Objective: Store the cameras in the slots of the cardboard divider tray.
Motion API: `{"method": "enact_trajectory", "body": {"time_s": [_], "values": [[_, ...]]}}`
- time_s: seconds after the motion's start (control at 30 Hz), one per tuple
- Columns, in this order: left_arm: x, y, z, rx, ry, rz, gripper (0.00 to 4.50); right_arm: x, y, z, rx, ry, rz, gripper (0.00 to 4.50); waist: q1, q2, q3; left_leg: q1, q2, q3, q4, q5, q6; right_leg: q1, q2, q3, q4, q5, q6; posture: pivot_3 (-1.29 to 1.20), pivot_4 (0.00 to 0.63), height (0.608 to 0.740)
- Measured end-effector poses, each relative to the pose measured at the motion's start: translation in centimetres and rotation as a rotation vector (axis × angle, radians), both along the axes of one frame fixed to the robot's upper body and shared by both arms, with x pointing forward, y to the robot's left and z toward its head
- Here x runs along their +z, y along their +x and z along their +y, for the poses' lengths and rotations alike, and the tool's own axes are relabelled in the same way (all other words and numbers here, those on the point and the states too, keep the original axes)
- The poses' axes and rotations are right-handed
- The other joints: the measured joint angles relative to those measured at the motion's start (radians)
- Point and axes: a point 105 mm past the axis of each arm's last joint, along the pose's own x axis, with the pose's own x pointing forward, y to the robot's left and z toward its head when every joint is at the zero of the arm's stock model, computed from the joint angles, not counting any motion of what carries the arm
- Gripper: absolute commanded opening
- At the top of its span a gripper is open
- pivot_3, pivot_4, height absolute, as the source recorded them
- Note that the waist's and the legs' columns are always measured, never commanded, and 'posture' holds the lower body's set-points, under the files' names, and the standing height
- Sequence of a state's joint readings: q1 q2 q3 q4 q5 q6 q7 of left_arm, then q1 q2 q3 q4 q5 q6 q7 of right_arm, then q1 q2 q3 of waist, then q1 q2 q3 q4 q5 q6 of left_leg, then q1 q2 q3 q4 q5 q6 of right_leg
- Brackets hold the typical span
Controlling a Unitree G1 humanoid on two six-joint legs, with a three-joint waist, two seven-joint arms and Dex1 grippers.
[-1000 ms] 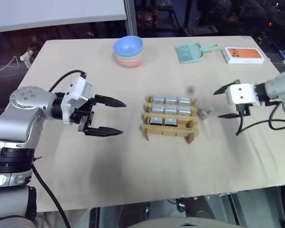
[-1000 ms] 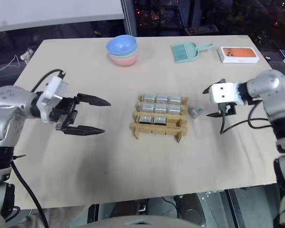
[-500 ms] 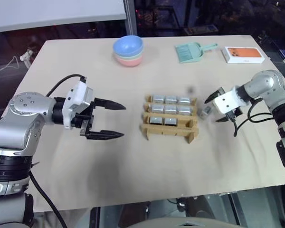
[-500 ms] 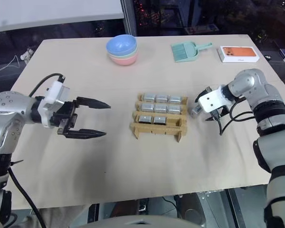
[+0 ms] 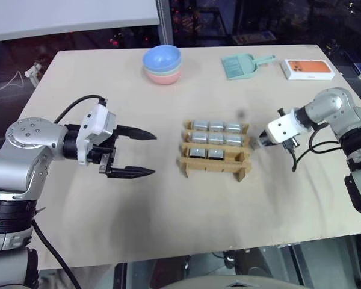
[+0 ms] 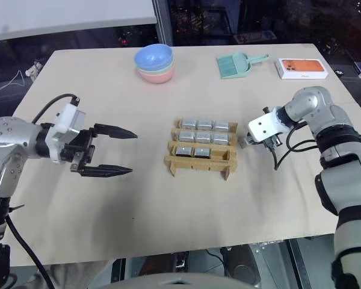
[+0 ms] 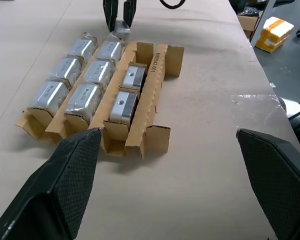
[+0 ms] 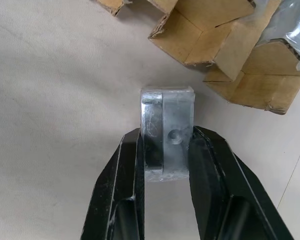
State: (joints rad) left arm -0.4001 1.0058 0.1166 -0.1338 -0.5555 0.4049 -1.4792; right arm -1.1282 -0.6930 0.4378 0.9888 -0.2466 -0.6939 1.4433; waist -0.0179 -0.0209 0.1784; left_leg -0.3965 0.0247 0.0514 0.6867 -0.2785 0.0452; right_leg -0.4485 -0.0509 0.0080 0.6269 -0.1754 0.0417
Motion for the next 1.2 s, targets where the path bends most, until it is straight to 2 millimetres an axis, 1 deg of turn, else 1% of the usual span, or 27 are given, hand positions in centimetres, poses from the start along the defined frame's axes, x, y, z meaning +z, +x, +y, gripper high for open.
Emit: {"method": "enact_trajectory", "body": {"time_s": [0.1, 0.13, 0.2, 0.27, 0.37, 0.47, 0.57, 0.67, 0.8, 0.9, 0.97, 1.03, 1.07, 1.13, 1.2], "values": [[0.0, 0.0, 0.0, 0.001, 0.003, -0.001, 4.50, 1.6, 0.2, 0.7, -0.056, 0.081, 0.020, 0.69, 0.001, 0.001, 0.000, 0.000, 0.000, 0.000, 0.000, 0.000, 0.000, 0.000, 0.000, 0.000, 0.000, 0.000, 0.000, 0.00, 0.150, 0.740], [0.1, 0.0, 0.1, 0.001, 0.003, -0.002, 4.50, 2.5, 0.0, 1.0, -0.087, 0.125, 0.051, 0.69, 0.002, 0.001, 0.000, -0.001, 0.000, -0.001, 0.000, 0.000, 0.000, 0.000, 0.000, -0.001, 0.000, 0.000, 0.000, 0.00, 0.150, 0.740], [0.1, 0.0, 0.1, 0.002, 0.003, -0.003, 4.50, 3.6, -0.3, 1.4, -0.123, 0.197, 0.083, 0.69, 0.001, 0.001, 0.000, -0.001, 0.000, -0.001, 0.000, 0.000, 0.000, 0.000, 0.000, -0.001, 0.000, 0.000, 0.000, 0.00, 0.150, 0.740], [0.2, 0.1, 0.1, 0.000, 0.002, -0.011, 4.50, 5.2, -1.2, 2.1, -0.157, 0.273, 0.122, 0.69, -0.001, 0.001, 0.001, -0.001, 0.001, -0.001, 0.000, -0.001, 0.001, -0.001, 0.000, -0.001, 0.000, 0.000, 0.000, 0.00, 0.150, 0.740], [0.6, 0.3, 0.1, -0.004, -0.001, -0.024, 4.50, 7.0, -2.1, 3.2, -0.176, 0.348, 0.131, 0.69, -0.002, 0.001, 0.001, 0.000, 0.001, -0.001, 0.000, -0.001, 0.001, -0.001, 0.001, -0.001, 0.001, 0.000, 0.000, 0.00, 0.150, 0.740], [0.6, 0.4, 0.1, -0.009, -0.007, -0.025, 4.50, 8.1, -3.4, 4.1, -0.196, 0.396, 0.149, 0.69, -0.002, 0.001, 0.000, 0.000, 0.001, -0.001, 0.000, -0.001, 0.001, -0.001, 0.001, -0.001, 0.001, 0.000, 0.000, 0.00, 0.150, 0.740], [0.7, 0.5, 0.0, -0.015, -0.012, -0.027, 4.50, 8.3, -4.3, 4.2, -0.215, 0.389, 0.169, 0.69, -0.002, 0.001, 0.000, 0.000, 0.001, 0.000, 0.000, -0.001, 0.001, -0.001, 0.001, -0.001, 0.001, 0.000, 0.000, 0.00, 0.150, 0.740], [0.8, 0.6, 0.0, -0.018, -0.012, -0.034, 4.50, 7.4, -4.3, 3.5, -0.251, 0.353, 0.175, 0.69, -0.001, 0.001, 0.000, 0.000, 0.001, 0.000, 0.000, -0.001, 0.001, -0.001, 0.001, -0.001, 0.001, 0.000, 0.000, 0.00, 0.150, 0.740], [0.7, 0.6, -0.1, -0.022, -0.015, -0.036, 4.50, 4.6, -3.9, 1.5, -0.310, 0.243, 0.193, 0.69, 0.000, 0.001, 0.001, -0.001, 0.001, 0.000, 0.000, -0.001, 0.001, -0.001, 0.001, -0.001, 0.000, 0.000, 0.000, 0.00, 0.150, 0.740], [0.7, 0.6, -0.1, -0.022, -0.015, -0.037, 4.50, 3.7, -3.5, 0.0, -0.342, 0.160, 0.174, 0.69, 0.002, 0.001, 0.001, -0.001, 0.001, 0.000, 0.000, -0.001, 0.001, -0.001, 0.001, -0.001, 0.000, 0.000, 0.000, 0.00, 0.150, 0.740], [0.7, 0.6, -0.1, -0.022, -0.015, -0.035, 4.50, 3.8, -3.3, -0.5, -0.363, 0.133, 0.159, 0.69, 0.002, 0.001, 0.001, -0.001, 0.001, 0.000, 0.000, -0.001, 0.001, -0.001, 0.001, 0.000, 0.000, 0.000, 0.000, 0.00, 0.150, 0.740], [0.7, 0.6, -0.1, -0.022, -0.015, -0.035, 4.50, 4.4, -3.3, -0.2, -0.371, 0.140, 0.164, 0.69, 0.001, 0.001, 0.001, -0.001, 0.001, 0.000, 0.000, -0.001, 0.001, -0.001, 0.001, 0.000, 0.000, 0.000, 0.000, 0.00, 0.150, 0.740], [0.7, 0.6, -0.1, -0.022, -0.015, -0.035, 4.50, 4.9, -3.6, 0.4, -0.371, 0.153, 0.174, 0.69, 0.001, 0.001, 0.001, -0.001, 0.001, 0.000, 0.000, -0.001, 0.001, -0.001, 0.001, -0.001, 0.000, 0.000, 0.000, 0.00, 0.150, 0.740], [0.7, 0.6, -0.1, -0.023, -0.015, -0.036, 4.50, 5.8, -4.1, 1.7, -0.366, 0.177, 0.192, 0.69, 0.002, 0.001, 0.001, -0.001, 0.001, -0.001, 0.000, -0.001, 0.001, -0.001, 0.001, -0.001, 0.000, 0.000, 0.000, 0.00, 0.150, 0.740], [0.7, 0.6, -0.1, -0.023, -0.015, -0.036, 4.50, 6.4, -5.0, 3.8, -0.339, 0.195, 0.215, 0.69, 0.003, 0.001, 0.001, -0.001, 0.001, -0.001, 0.000, -0.001, 0.001, -0.001, 0.001, -0.001, 0.000, 0.000, 0.000, 0.00, 0.150, 0.740]]}}
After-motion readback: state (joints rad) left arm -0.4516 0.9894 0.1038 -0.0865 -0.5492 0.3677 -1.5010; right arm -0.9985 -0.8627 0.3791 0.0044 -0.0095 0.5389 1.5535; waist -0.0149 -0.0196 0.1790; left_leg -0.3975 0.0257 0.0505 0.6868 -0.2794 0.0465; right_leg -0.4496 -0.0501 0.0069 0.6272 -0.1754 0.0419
